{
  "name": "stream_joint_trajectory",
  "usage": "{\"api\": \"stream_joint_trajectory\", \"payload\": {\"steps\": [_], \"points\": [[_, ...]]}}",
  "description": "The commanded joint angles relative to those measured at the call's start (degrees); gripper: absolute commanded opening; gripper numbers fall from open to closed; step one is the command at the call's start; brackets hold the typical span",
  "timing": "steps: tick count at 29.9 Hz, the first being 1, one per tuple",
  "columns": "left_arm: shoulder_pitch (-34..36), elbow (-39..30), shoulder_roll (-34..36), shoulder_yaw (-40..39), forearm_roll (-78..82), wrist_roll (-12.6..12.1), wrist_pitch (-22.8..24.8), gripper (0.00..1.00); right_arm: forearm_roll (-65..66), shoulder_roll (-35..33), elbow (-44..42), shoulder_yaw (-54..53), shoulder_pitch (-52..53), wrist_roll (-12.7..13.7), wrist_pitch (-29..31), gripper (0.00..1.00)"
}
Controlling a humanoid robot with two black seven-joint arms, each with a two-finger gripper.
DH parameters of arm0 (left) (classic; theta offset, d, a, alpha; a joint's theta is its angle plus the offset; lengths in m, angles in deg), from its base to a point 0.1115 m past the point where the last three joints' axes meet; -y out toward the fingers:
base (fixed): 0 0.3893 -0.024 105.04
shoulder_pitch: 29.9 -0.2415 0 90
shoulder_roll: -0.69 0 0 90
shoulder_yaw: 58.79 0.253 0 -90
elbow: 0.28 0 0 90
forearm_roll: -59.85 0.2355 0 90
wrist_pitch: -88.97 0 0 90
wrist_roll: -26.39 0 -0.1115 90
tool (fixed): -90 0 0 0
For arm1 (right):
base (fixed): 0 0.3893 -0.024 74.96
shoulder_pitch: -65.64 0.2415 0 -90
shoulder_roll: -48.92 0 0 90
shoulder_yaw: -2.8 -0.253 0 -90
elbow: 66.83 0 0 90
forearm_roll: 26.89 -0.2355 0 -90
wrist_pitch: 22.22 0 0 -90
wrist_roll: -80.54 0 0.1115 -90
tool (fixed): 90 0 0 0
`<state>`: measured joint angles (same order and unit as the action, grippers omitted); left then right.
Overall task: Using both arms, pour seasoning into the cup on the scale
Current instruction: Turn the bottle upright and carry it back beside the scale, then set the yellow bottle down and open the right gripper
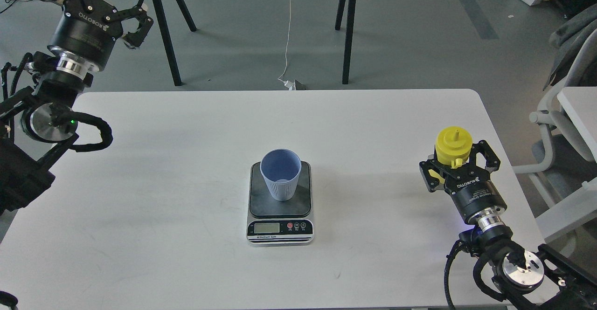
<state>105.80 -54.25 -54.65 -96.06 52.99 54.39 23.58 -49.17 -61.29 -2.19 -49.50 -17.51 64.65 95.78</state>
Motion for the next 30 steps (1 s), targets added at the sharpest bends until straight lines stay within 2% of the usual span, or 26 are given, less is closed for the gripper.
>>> {"api": "stream_joint_trajectory", "payload": {"steps": [1,9,12,14,16,21,30], "points": [[0.0,0.0,0.1,0.0,0.0,0.0,0.0,1.00,-1.2,4.3,0.4,-1.5,-2.6,0.0,0.0,0.29],[0.1,0.0,0.1,0.0,0.0,0.0,0.2,1.00,-1.4,7.5,0.3,-2.3,-6.5,-0.2,0.0,0.33],[0.0,0.0,0.1,0.0,0.0,0.0,0.3,1.00,-1.3,7.5,0.0,-2.4,-6.6,-0.1,0.0,0.42],[0.0,0.0,0.1,0.0,0.0,0.0,0.3,1.00,-1.2,7.5,-0.4,-2.3,-6.2,0.0,0.0,0.54],[0.0,0.0,0.1,0.0,0.0,0.0,0.3,1.00,-1.3,7.0,-0.3,-2.3,-6.1,0.1,0.0,0.73],[0.0,0.0,0.2,0.0,0.0,0.0,0.4,1.00,-1.2,6.8,0.1,-2.3,-6.6,0.0,0.0,0.96],[-0.1,-0.5,1.0,-0.1,-0.1,0.0,0.3,1.00,-1.2,4.4,5.5,-3.1,-10.3,-0.1,0.0,0.97]]}}
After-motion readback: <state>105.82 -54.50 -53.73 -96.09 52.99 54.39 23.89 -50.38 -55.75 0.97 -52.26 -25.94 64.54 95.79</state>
